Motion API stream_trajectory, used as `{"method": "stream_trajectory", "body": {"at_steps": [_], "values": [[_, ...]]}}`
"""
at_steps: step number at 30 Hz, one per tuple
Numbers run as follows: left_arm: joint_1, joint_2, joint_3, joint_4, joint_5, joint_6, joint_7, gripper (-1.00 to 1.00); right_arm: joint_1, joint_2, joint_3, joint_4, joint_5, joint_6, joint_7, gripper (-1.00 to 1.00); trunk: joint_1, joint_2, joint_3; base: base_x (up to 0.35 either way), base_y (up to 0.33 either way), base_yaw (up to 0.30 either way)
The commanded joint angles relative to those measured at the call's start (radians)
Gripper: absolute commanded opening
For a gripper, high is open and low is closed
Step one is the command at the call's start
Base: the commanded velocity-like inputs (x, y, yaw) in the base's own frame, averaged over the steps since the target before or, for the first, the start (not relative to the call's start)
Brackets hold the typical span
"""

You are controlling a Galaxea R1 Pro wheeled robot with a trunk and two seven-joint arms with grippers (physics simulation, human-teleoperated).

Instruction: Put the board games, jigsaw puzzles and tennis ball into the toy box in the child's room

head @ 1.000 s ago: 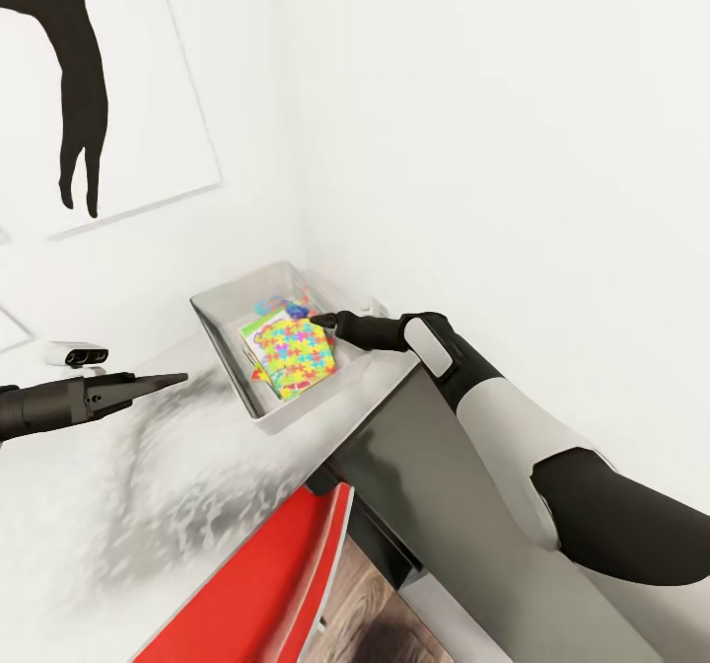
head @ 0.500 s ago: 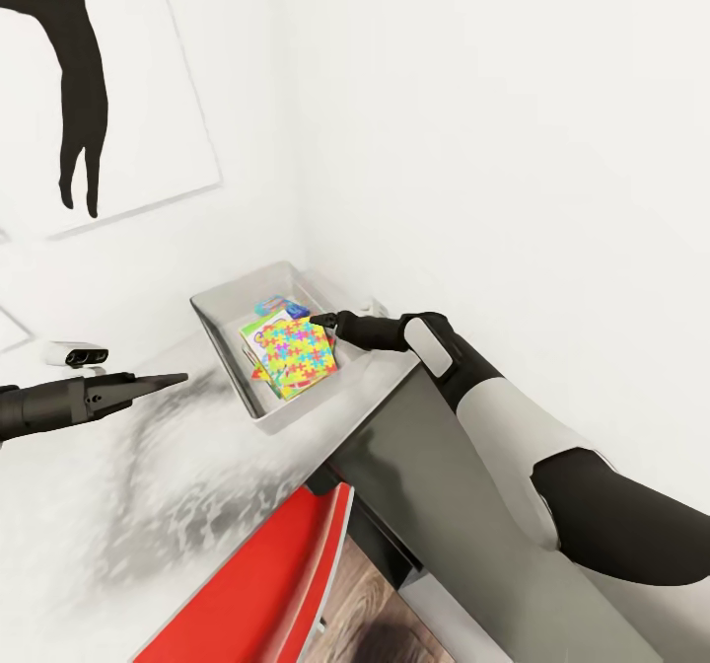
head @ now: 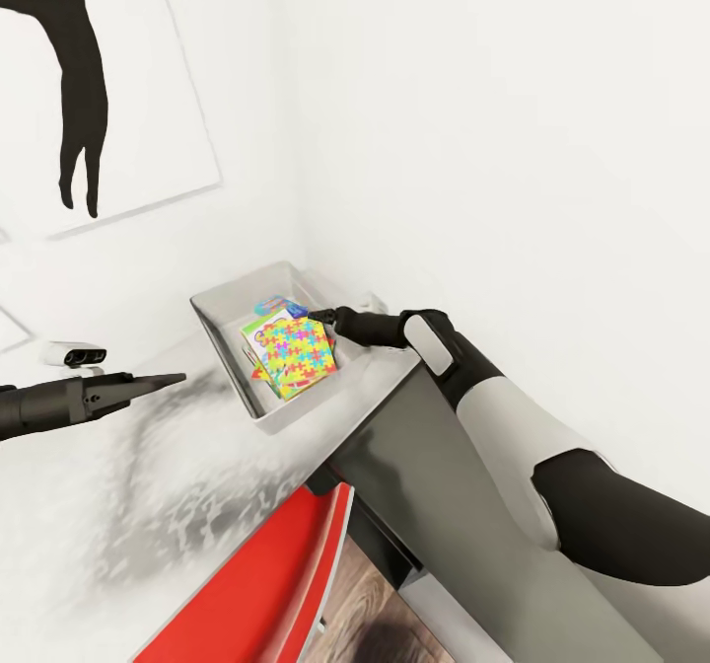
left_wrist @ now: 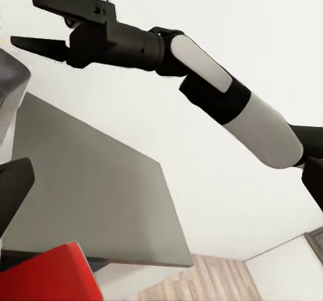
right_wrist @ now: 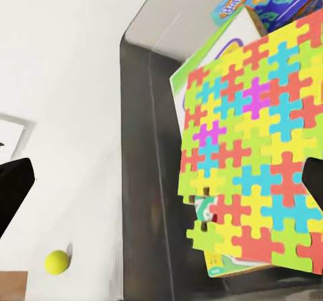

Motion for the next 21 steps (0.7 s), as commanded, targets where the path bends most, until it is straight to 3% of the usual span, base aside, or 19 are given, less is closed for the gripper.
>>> {"method": "stream_trajectory", "body": {"at_steps": [1,8,10,12,14,17,21], "values": [[-0.001,0.003,0.001,0.001,-0.001,0.010,-0.004,1.00,0.002,0.000,0.001,-0.026,0.002,0.005,0.003,1.00,0.001,-0.002,-0.002,0.000,0.000,0.000],[0.001,0.015,0.022,0.002,-0.004,0.006,-0.004,1.00,0.015,0.000,-0.003,-0.202,-0.002,0.035,0.002,1.00,0.001,-0.002,0.002,0.000,0.000,0.000],[0.001,0.021,0.041,0.003,-0.005,0.006,-0.004,1.00,0.015,0.000,-0.004,-0.214,-0.004,0.044,0.002,1.00,0.001,-0.002,0.005,0.000,0.000,0.000],[0.002,0.044,0.083,0.005,-0.005,0.006,-0.004,1.00,0.015,0.000,-0.005,-0.223,-0.009,0.051,0.003,1.00,0.001,-0.002,0.008,-0.012,0.000,0.000],[0.002,0.060,0.102,0.007,-0.003,0.006,-0.004,1.00,0.015,0.000,-0.006,-0.225,-0.010,0.053,0.003,1.00,0.001,-0.002,0.012,-0.070,0.000,0.000],[0.003,0.083,0.118,0.016,-0.002,0.005,-0.004,1.00,0.015,-0.011,-0.007,-0.227,-0.013,0.053,0.005,1.00,0.001,-0.002,0.017,-0.177,0.000,0.000],[0.006,0.094,0.123,0.019,-0.002,0.004,-0.004,1.00,0.015,-0.016,-0.010,-0.227,-0.014,0.053,0.022,1.00,0.001,-0.002,0.023,-0.179,0.000,0.000]]}}
